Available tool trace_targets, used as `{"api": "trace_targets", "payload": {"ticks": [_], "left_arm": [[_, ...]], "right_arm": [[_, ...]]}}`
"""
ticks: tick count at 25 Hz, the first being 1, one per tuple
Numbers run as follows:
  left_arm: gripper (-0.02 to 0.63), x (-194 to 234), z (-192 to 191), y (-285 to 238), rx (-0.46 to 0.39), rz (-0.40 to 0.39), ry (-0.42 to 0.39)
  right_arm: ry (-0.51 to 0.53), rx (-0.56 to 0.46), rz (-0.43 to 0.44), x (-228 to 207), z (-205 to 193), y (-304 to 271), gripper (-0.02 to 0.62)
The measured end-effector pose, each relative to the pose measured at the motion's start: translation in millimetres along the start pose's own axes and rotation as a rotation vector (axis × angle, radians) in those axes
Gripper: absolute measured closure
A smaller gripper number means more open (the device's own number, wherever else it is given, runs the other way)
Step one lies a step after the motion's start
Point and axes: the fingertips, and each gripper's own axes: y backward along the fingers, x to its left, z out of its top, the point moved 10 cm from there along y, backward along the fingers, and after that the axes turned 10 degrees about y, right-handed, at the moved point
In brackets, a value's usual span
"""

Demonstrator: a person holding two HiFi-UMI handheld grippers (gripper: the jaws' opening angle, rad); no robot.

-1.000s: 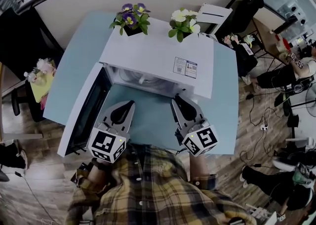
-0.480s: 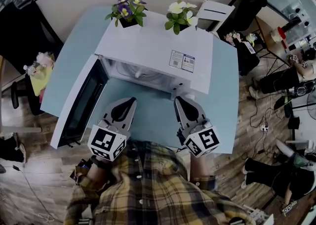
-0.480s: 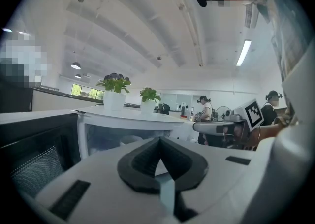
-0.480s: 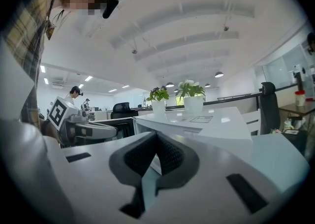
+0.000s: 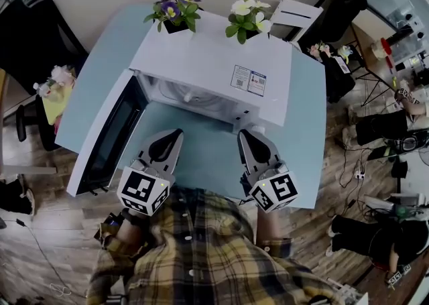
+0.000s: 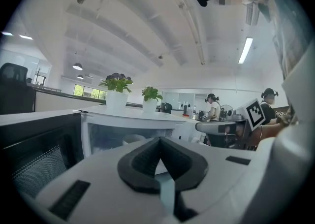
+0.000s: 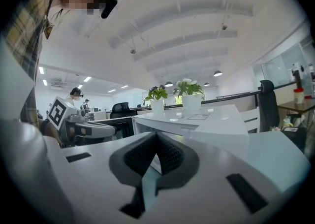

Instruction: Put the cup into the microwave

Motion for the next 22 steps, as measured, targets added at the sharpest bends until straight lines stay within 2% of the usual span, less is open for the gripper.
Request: {"api": "trace_targets", "payload": {"ticks": [22], "left_arm": [[0.615, -9, -7, 10, -0.005, 0.016, -0.002]], "right_arm": [[-0.014, 0.008, 0.035, 9, -6, 3, 0.592]]}}
